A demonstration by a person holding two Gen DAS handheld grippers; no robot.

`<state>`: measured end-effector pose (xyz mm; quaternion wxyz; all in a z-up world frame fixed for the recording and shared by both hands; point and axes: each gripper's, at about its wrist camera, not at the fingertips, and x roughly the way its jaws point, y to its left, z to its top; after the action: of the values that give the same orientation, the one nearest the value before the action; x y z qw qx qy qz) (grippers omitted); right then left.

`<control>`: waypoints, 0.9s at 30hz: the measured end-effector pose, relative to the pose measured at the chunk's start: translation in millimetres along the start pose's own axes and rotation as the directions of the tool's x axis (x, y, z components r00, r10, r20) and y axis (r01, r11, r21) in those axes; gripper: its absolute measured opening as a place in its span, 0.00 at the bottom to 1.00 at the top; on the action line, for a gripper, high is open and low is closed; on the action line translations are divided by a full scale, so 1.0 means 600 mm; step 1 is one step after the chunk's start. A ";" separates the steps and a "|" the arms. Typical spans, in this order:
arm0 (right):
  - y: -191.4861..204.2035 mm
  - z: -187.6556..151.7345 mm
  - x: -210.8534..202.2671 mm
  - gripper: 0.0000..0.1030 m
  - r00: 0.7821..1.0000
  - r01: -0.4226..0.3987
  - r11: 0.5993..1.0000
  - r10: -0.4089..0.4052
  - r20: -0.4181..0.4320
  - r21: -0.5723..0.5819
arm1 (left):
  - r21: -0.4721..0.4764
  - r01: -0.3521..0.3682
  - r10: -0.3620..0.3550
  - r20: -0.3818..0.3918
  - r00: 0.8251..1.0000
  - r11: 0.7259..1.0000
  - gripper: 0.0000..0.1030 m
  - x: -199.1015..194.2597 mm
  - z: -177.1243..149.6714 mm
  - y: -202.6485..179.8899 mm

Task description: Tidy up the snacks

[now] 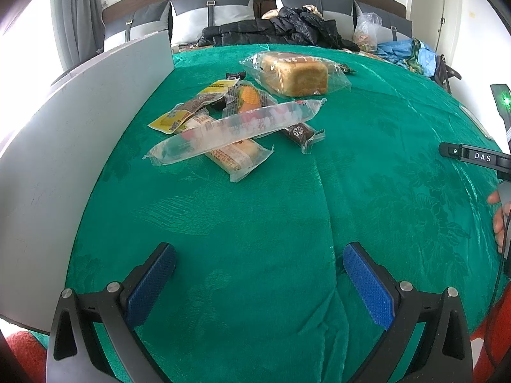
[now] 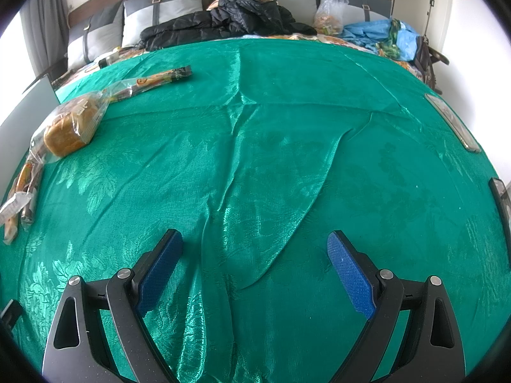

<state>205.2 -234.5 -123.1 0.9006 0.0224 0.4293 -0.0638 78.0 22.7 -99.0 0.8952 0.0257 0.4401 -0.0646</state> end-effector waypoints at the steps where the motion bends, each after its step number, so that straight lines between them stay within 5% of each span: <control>1: 0.000 0.000 0.000 0.91 1.000 0.000 1.000 0.000 0.000 0.000 | 0.002 0.003 -0.003 -0.023 1.000 1.000 1.00 0.000 0.003 0.001; 4: 0.000 0.000 0.000 0.91 1.000 0.000 1.000 0.000 0.000 0.000 | 0.034 0.029 -0.028 -0.026 0.999 0.999 0.99 -0.017 0.024 0.002; 9: 0.000 -0.001 0.001 0.92 1.000 -0.002 1.000 0.002 -0.001 0.000 | 0.258 -0.009 -0.007 0.061 0.998 0.966 0.99 -0.035 0.118 -0.008; 13: -0.001 -0.001 0.001 0.92 1.000 -0.002 1.000 0.002 -0.001 0.001 | 0.382 0.007 0.022 -0.070 0.997 0.924 0.99 0.034 0.165 -0.004; 14: 0.000 -0.001 0.001 0.92 1.000 -0.002 1.000 0.002 -0.001 0.001 | 0.387 0.013 0.033 -0.112 0.993 0.922 0.93 0.053 0.167 -0.001; 15: -0.001 -0.001 0.001 0.92 1.000 -0.002 1.000 0.002 -0.001 0.001 | 0.377 0.047 0.012 -0.154 0.988 0.925 0.74 0.062 0.165 0.001; 16: -0.001 -0.001 0.001 0.92 1.000 -0.003 1.000 0.003 -0.001 0.001 | 0.348 0.099 -0.023 -0.215 0.976 0.932 0.66 0.073 0.162 0.005; 18: -0.001 -0.001 0.001 0.92 1.000 -0.002 1.000 0.002 -0.001 0.001 | 0.338 0.063 0.003 -0.192 0.981 0.939 0.43 0.063 0.155 0.010; 20: 0.000 0.000 0.001 0.92 1.000 -0.002 1.000 0.002 -0.001 0.001 | 0.243 0.116 -0.060 -0.224 0.973 0.963 0.23 0.048 0.149 0.024; 23: 0.000 0.000 0.001 0.92 1.000 -0.002 1.000 0.002 -0.001 0.001 | 0.077 0.160 -0.135 -0.263 0.955 0.984 0.17 0.019 0.126 0.043; 27: 0.000 0.000 0.001 0.92 1.000 -0.002 1.000 0.002 -0.001 0.001 | -0.016 0.162 -0.160 -0.290 0.944 0.987 0.18 -0.011 0.074 0.042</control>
<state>205.4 -234.3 -123.8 0.9004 0.0233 0.4298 -0.0631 112.2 43.6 -67.1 0.8126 0.0023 0.5670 -0.1347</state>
